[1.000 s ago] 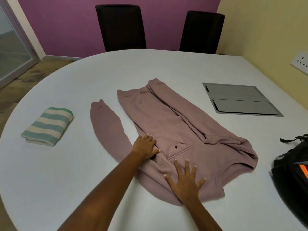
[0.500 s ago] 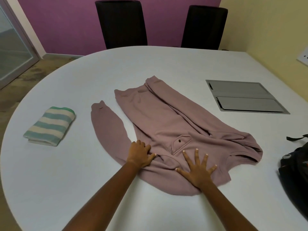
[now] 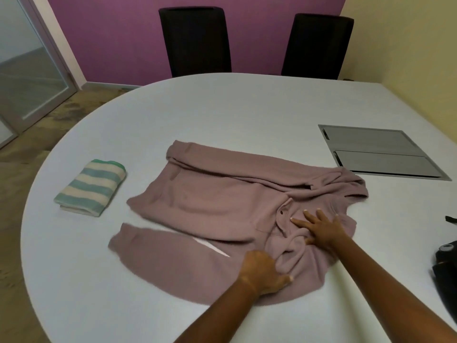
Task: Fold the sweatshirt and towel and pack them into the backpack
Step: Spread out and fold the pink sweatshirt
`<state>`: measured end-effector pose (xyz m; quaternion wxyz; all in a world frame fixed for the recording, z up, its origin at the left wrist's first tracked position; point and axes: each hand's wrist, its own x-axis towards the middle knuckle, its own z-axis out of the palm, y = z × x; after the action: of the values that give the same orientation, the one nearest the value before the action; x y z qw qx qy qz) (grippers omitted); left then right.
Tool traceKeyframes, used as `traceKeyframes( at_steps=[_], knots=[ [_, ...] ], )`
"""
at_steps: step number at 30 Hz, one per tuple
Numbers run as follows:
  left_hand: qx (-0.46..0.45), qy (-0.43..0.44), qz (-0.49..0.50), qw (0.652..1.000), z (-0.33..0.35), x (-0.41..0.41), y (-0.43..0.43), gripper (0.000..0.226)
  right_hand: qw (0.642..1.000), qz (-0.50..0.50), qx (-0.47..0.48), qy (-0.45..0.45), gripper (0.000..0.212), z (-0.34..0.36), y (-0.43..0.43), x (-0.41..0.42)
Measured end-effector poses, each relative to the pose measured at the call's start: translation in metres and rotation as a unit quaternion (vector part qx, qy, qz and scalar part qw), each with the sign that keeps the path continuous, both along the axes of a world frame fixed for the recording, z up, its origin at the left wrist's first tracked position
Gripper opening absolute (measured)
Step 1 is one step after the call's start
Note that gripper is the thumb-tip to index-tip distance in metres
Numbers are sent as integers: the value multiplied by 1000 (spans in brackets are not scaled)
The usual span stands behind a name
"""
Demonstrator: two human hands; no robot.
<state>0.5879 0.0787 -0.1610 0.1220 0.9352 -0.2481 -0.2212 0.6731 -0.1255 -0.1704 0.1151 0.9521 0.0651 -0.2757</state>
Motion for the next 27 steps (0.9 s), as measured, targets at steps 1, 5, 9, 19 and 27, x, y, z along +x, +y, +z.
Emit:
traceKeyframes(
  at_steps=[1,5,9,19,27],
  knots=[
    [-18,19,-14,1000,2,2,-6,146,999,-10,-32,-21,58,3,-2,3],
    [-132,106,34,985,9,19,-8,107,990,-70,-113,-42,46,11,-8,3],
    [-218,-96,153,959,3,55,29,75,985,-119,10,-128,40,5,-8,-8],
    [115,-8,197,974,-49,92,124,63,974,-151,155,-68,69,-32,32,-36],
    [-133,84,233,960,-37,97,162,67,978,-155,128,-49,62,-26,13,-6]
  ],
)
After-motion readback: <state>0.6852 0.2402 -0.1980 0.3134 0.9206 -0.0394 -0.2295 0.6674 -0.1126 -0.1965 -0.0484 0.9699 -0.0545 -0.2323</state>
